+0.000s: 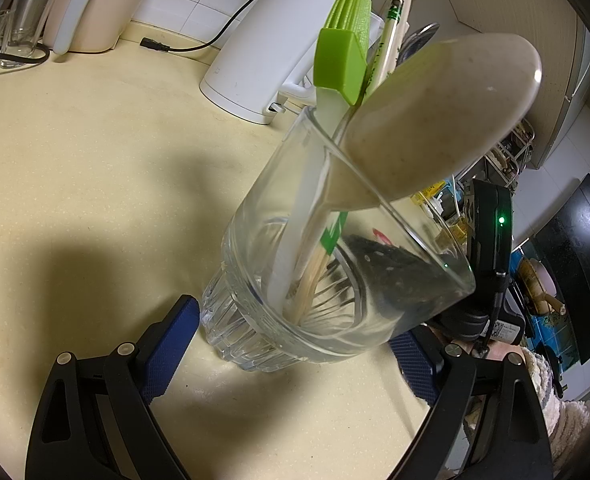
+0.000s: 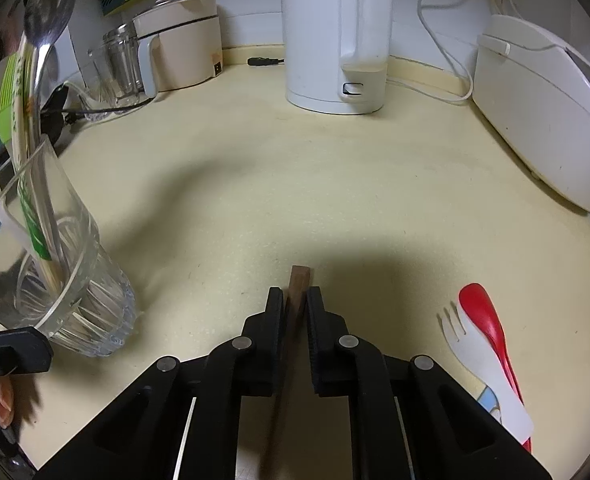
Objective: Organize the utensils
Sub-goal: 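Close the right gripper on the fork handle and lift it, then carry the fork with the right gripper above the held glass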
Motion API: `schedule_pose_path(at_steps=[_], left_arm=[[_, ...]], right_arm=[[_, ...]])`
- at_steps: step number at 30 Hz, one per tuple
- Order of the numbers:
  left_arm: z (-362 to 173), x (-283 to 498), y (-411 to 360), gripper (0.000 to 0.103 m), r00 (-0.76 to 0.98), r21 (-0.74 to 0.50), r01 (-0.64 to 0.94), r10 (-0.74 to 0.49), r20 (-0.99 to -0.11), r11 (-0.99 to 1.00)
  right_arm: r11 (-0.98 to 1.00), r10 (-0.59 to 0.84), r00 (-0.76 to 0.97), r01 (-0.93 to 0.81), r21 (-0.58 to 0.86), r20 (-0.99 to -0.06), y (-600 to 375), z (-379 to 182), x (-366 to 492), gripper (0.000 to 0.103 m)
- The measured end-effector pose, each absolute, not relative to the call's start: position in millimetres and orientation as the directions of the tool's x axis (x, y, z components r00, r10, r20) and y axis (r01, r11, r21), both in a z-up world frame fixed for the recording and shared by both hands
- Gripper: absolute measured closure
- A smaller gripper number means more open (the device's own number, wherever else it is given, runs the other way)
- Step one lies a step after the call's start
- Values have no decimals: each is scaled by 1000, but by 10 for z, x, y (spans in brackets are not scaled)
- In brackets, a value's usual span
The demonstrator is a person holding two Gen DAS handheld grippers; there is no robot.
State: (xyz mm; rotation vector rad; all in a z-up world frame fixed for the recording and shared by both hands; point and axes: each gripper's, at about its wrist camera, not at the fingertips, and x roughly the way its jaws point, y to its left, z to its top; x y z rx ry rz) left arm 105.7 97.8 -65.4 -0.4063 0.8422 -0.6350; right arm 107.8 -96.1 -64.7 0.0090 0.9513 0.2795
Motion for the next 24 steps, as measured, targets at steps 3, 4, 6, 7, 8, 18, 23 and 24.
schedule_pose_path(at_steps=[3,4,6,7,8,18,23,24], left_arm=[[-655,1058,978,9,500,-565,355,-662,-558,745],[-654,1058,978,9,500,-565,355,-662,-558,745],[-654,1058,978,9,500,-565,355,-662,-558,745],[-655,1058,978,9,500,-565,355,-662,-558,745],[-655,1057,980,9,500,-565,355,-662,-558,745],[-655,1058,978,9,500,-565,355,-662,-558,745],[-655,1057,981,9,500,-565,355,-662,-558,745],[-655,1056,983,9,500,-565,355,-662,-558,745]], right_arm=[[958,279,557,-216,187,-782,-1041,-627,1074,93],[958,281,567,-213,192,-775,-1053,-603,1053,93],[952,305,585,-214,220,-752,-1084,-516,1001,93],[947,320,597,-218,235,-736,-1098,-444,965,93],[945,325,609,-222,238,-723,-1104,-378,932,93],[933,357,748,-264,244,-559,-1237,368,527,94],[938,344,798,-262,229,-495,-1287,601,341,94],[938,343,804,-261,230,-485,-1308,632,332,94]])
